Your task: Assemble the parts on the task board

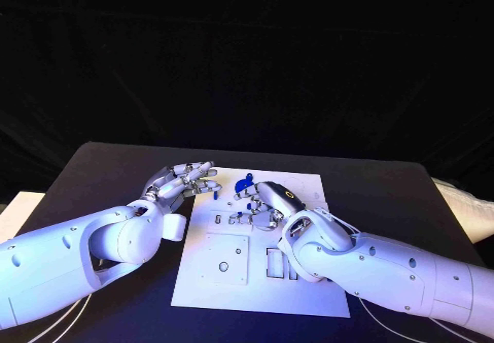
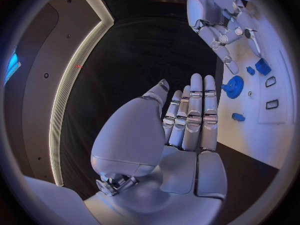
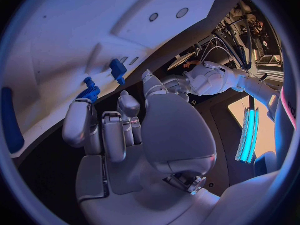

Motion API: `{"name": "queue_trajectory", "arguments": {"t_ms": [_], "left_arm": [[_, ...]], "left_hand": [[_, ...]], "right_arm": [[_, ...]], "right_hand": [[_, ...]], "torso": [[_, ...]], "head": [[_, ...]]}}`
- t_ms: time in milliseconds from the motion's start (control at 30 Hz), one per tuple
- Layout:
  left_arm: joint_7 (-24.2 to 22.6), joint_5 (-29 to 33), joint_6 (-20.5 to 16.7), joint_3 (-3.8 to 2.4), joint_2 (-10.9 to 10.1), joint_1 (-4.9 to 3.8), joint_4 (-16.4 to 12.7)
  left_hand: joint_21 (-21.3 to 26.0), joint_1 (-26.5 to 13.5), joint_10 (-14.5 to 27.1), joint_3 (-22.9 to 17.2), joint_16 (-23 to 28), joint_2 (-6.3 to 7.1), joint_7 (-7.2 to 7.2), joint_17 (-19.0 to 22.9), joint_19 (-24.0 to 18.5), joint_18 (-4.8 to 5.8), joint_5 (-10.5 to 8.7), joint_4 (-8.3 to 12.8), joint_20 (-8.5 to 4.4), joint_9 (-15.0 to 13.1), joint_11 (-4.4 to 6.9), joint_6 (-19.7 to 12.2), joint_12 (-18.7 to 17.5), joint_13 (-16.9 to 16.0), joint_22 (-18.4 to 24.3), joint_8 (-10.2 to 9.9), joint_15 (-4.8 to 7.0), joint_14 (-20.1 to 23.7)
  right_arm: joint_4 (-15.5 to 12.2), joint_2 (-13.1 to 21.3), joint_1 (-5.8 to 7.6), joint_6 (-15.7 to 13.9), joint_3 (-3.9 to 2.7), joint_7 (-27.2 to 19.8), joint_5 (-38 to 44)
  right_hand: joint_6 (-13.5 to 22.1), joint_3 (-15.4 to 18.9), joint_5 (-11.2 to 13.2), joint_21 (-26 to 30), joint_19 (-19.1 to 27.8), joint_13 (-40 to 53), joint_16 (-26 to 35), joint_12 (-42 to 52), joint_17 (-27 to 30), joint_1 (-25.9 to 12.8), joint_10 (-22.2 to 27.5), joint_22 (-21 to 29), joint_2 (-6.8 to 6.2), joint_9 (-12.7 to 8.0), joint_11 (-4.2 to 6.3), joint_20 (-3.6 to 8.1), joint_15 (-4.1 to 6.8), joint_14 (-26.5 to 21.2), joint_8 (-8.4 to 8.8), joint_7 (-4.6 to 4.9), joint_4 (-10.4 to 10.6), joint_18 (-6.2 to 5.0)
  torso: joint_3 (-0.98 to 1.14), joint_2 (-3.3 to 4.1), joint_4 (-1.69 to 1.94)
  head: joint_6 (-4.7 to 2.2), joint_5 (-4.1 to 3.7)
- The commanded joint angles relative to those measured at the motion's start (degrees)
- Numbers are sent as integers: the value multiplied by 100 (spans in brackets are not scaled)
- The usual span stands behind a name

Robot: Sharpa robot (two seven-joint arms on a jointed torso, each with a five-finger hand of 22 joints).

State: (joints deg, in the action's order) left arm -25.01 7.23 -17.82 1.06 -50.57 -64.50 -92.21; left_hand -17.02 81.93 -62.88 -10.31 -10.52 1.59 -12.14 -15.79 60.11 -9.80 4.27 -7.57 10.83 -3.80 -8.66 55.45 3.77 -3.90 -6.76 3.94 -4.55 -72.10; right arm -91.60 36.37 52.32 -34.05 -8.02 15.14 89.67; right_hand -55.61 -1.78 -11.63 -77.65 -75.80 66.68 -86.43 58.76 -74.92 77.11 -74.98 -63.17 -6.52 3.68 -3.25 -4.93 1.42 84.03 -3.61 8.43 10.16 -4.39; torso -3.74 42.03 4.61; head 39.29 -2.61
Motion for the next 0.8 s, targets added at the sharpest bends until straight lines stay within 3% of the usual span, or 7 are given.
{"name": "queue_trajectory", "arguments": {"t_ms": [33,300,433,500,533,633,800], "left_arm": [[374,-400,267,-3,38,-1,36],[1869,-1496,392,-3,-15,-12,-30],[3103,-2757,859,-4,13,-128,0],[3698,-3425,1069,-4,98,-238,83],[4093,-3857,1174,-4,160,-302,137],[4743,-4565,1321,-4,288,-387,239],[5641,-5493,1459,-4,583,-480,422]], "left_hand": [[-162,-103,-72,-44,-203,48,75,-181,226,-78,-28,2,-83,1,91,11,18,-13,-77,-11,86,-308],[-929,-367,-799,-13,-1845,180,207,-1492,880,-64,-48,-35,-354,-48,315,197,448,-244,-495,108,350,-1063],[-2010,-621,-1364,185,-5909,193,541,-5283,1517,-6,-49,-129,-632,-279,638,690,1383,-859,-1323,582,625,-1599],[-3806,-761,-1167,411,-7085,158,568,-6455,1973,283,-49,-238,-710,-424,789,665,2273,-1607,-3349,809,700,-1619],[-4435,-802,-881,531,-7454,112,603,-6851,1989,328,-52,-310,-794,-512,740,612,2774,-2062,-4102,946,662,-1642],[-5044,-1007,-785,760,-7801,90,662,-7246,2064,414,-51,-538,-789,-659,766,608,3542,-2729,-4856,1186,696,-1740],[-5754,-1144,-986,1217,-7948,39,775,-7421,2170,508,-52,-877,-821,-1055,843,480,5493,-4728,-5758,1767,779,-1790]], "right_arm": [[-197,139,5,-331,-55,-398,-250],[-828,822,148,102,-274,-825,-1251],[-887,1241,385,174,-319,-1213,-2355],[-875,1438,456,63,-332,-1359,-2834],[-848,1560,497,-17,-337,-1425,-3115],[-746,1733,567,-99,-344,-1500,-3468],[-587,1927,617,-147,-348,-1553,-3697]], "right_hand": [[36,59,-23,34,34,-5,36,23,-852,49,24,23,-3,-2,-20,-31,-60,444,3,8,17,-107],[38,136,-50,89,87,-45,68,10,-807,57,49,118,26,12,-27,-45,-69,433,-23,12,109,-126],[-60,68,-122,89,74,16,83,133,-790,240,-11,104,205,31,-1,-37,-51,429,-74,-14,76,-125],[-96,51,-221,64,40,39,81,183,-797,308,-40,55,248,33,10,-26,-40,432,-85,-23,48,-115],[-116,42,-292,57,27,46,81,204,-799,343,-51,41,273,34,16,-20,-34,433,-90,-27,33,-112],[-155,29,-359,55,19,35,85,207,-795,385,-52,38,312,37,24,-11,-27,433,-102,-32,16,-111],[-252,2,-489,56,13,19,97,211,-780,447,-53,38,352,49,41,2,-12,431,-141,-50,-14,-110]], "torso": [[30,-37,-17],[122,-136,-96],[169,-208,-152],[164,-239,-172],[157,-254,-190],[161,-266,-242],[191,-290,-269]], "head": [[-1,20],[1,122],[19,176],[42,188],[51,200],[67,244],[82,287]]}}
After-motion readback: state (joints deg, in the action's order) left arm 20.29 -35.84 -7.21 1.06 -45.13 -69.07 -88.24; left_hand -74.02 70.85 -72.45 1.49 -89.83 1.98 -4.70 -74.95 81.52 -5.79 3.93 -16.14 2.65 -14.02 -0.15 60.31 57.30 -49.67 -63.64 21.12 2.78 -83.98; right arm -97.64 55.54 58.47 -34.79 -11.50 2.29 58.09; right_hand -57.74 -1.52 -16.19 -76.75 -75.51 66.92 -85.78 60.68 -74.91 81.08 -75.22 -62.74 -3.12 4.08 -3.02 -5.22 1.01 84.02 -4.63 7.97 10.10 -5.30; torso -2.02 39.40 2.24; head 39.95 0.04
